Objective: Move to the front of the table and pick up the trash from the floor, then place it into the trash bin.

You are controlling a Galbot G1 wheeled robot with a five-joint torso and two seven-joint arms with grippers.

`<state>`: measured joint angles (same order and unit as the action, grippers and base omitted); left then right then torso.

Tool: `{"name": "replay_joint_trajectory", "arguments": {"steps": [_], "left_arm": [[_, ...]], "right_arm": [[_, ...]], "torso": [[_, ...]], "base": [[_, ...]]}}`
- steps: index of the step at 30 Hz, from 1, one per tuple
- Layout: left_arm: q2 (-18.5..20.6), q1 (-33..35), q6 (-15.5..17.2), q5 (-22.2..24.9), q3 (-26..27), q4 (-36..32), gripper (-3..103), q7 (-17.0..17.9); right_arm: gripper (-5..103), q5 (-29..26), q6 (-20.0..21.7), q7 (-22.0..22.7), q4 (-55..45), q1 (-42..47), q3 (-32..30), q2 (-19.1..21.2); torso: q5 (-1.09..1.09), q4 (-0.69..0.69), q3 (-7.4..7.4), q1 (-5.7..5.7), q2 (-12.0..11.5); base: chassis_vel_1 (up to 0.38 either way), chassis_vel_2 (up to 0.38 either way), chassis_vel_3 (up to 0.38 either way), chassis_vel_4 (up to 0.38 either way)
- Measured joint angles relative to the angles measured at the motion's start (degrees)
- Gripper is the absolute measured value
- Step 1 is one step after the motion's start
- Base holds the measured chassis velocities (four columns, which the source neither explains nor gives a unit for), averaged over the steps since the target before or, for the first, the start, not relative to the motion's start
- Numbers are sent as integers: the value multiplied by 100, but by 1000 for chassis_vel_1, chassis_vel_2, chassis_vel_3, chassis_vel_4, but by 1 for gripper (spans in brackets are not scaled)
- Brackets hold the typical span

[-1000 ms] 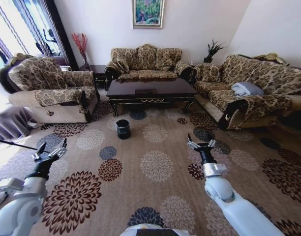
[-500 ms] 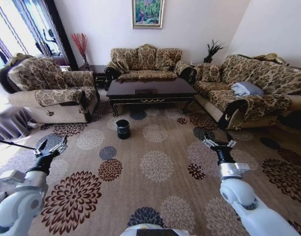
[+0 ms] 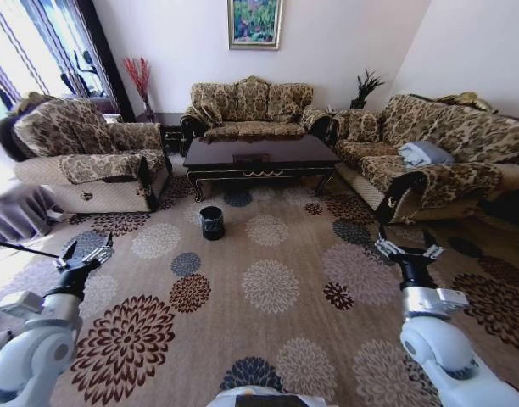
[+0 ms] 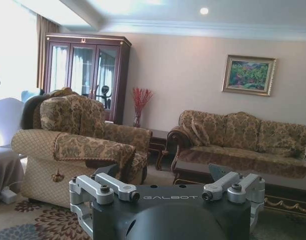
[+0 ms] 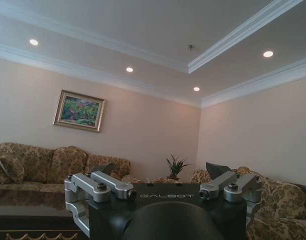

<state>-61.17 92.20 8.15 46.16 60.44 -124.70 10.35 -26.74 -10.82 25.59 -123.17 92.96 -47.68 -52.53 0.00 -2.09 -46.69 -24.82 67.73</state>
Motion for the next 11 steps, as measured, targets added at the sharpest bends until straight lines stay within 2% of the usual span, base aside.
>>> {"name": "replay_joint_trajectory", "arguments": {"steps": [4,11], "left_arm": [[67,-23,123,-78,33,0,100,122],[75,-23,138,-94,41,3,100,131]], "right_arm": [[100,-34,-30,-74,-32,165,-212,3],[100,-38,-37,-90,-34,181,-226,9]], "torso": [[0,-1,0,0,0],[0,0,1,1,-1]], "base": [[0,0,0,0],[0,0,0,0]]}}
